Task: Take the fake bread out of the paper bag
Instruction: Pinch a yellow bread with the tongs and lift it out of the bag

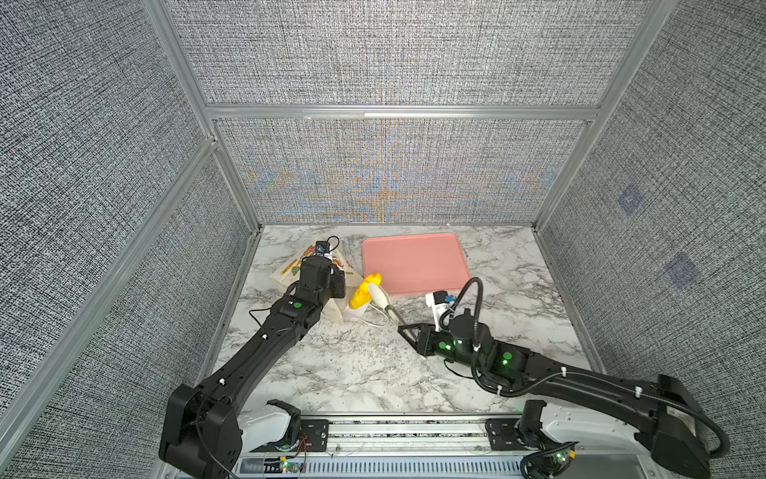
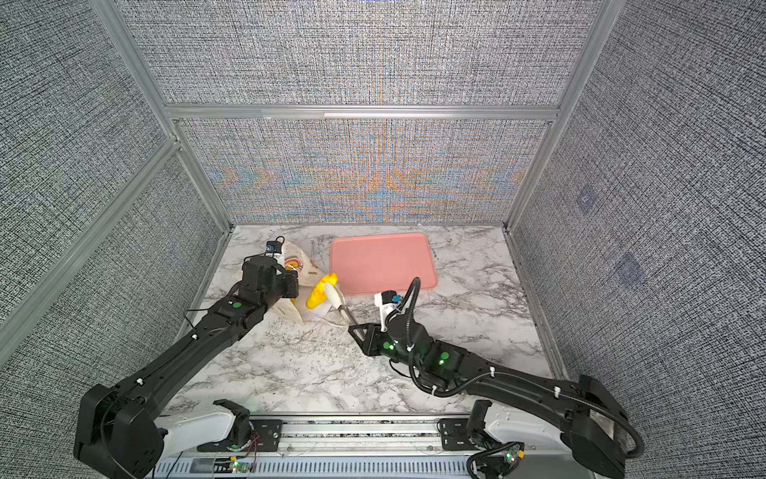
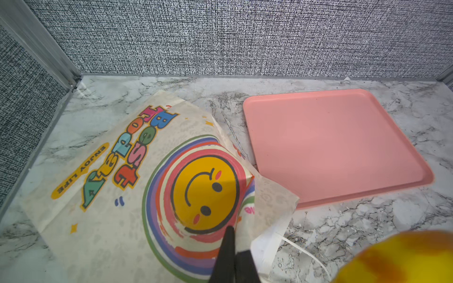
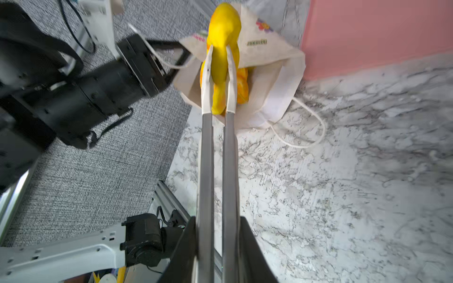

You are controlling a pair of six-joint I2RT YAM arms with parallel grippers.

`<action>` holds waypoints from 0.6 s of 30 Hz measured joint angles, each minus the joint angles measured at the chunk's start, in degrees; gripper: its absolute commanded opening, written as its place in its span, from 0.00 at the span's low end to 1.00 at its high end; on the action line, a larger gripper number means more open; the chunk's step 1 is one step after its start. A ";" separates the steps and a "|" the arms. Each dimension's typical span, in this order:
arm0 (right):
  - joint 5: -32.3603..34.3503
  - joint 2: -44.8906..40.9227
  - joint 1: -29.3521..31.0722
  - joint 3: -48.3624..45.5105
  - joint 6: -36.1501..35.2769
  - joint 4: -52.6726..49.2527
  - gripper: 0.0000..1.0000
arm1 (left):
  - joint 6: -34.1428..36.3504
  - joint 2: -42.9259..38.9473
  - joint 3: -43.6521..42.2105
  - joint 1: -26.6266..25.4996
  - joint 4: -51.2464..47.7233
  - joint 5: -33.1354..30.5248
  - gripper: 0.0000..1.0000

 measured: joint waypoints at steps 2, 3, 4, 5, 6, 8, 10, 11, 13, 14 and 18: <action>0.39 -2.78 -4.22 1.38 -1.05 -2.97 0.00 | 2.47 -0.98 -0.79 0.00 0.20 0.68 0.00; 0.37 -3.65 -7.30 2.23 -1.68 -4.35 0.00 | 3.98 -1.57 -1.22 0.00 0.20 1.29 0.00; -0.44 -4.07 -10.75 2.91 -2.12 -5.55 0.00 | 5.35 -2.03 -1.55 0.00 0.20 1.42 0.00; -1.77 -4.15 -14.75 3.41 -2.45 -6.49 0.00 | 6.95 -2.60 -1.90 0.00 0.17 1.66 0.00; -3.02 -3.87 -19.26 3.76 -2.84 -7.43 0.00 | 8.66 -3.17 -2.19 0.00 0.15 1.86 0.00; -5.68 -2.03 -26.29 4.20 -3.30 -8.63 0.00 | 11.56 -4.28 -2.51 0.00 -0.09 1.84 0.00; -9.64 1.60 -31.76 4.98 -4.39 -8.74 0.00 | 13.53 -5.66 -2.97 0.00 -0.46 1.81 0.00; -12.11 3.96 -33.92 5.60 -4.79 -8.70 0.00 | 14.29 -6.58 -3.30 0.00 -0.70 1.81 0.00; -16.83 9.44 -37.24 7.17 -5.66 -7.52 0.00 | 15.34 -8.35 -4.04 0.00 -0.85 2.21 0.00; -19.26 12.72 -38.71 8.20 -6.23 -6.67 0.00 | 15.37 -9.22 -4.37 0.00 -0.90 2.56 0.00; -27.65 25.40 -42.95 12.72 -7.13 -1.66 0.00 | 15.52 -11.76 -4.92 0.00 -1.05 3.34 0.00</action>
